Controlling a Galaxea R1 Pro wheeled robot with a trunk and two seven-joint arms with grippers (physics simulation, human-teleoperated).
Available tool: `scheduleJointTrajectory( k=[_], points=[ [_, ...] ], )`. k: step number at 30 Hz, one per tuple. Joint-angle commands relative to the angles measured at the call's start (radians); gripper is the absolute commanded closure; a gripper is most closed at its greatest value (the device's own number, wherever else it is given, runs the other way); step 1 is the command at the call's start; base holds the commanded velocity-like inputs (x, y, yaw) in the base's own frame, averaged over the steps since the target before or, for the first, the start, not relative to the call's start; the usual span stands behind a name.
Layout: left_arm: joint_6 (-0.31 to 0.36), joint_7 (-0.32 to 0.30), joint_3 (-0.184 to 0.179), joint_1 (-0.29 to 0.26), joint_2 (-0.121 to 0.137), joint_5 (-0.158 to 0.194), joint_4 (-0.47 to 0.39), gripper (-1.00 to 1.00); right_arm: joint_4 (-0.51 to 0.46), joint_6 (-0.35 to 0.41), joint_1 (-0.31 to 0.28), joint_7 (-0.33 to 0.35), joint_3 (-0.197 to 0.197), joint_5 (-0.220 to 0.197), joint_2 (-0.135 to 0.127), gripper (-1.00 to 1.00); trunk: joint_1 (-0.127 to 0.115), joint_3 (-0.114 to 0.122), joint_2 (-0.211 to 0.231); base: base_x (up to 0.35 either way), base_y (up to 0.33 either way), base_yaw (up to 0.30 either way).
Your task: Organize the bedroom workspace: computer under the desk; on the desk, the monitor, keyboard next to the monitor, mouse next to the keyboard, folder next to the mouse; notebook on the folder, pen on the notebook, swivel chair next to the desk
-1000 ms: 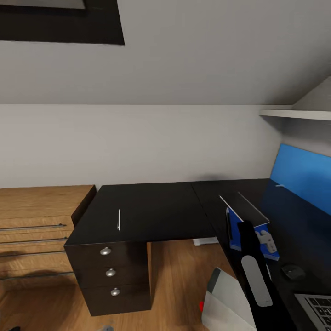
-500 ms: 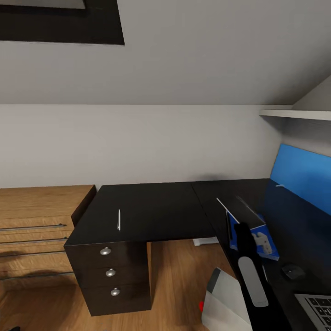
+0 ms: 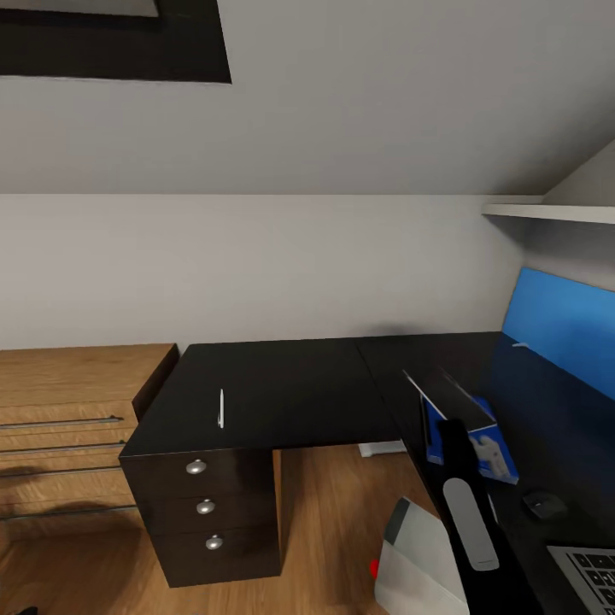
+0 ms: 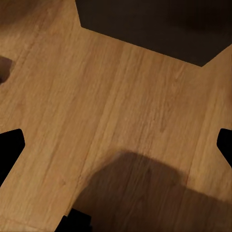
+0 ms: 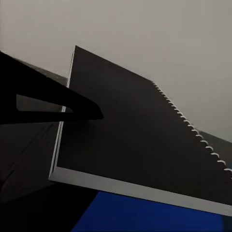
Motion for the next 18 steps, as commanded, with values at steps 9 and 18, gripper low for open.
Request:
scheduleJointTrajectory(
  k=[9,18],
  points=[
    [0.002,0.007,-0.014,0.000,0.000,0.007,-0.001,-1.00,0.049,-0.023,-0.008,-0.139,-0.002,-0.005,-0.079,1.00,0.000,-0.001,-0.001,0.000,0.000,0.000],
    [0.002,0.007,-0.019,0.000,0.000,0.007,0.000,-1.00,0.105,-0.024,-0.014,-0.149,-0.001,0.086,-0.085,1.00,0.000,-0.001,-0.001,0.000,0.000,0.000]
  ],
)
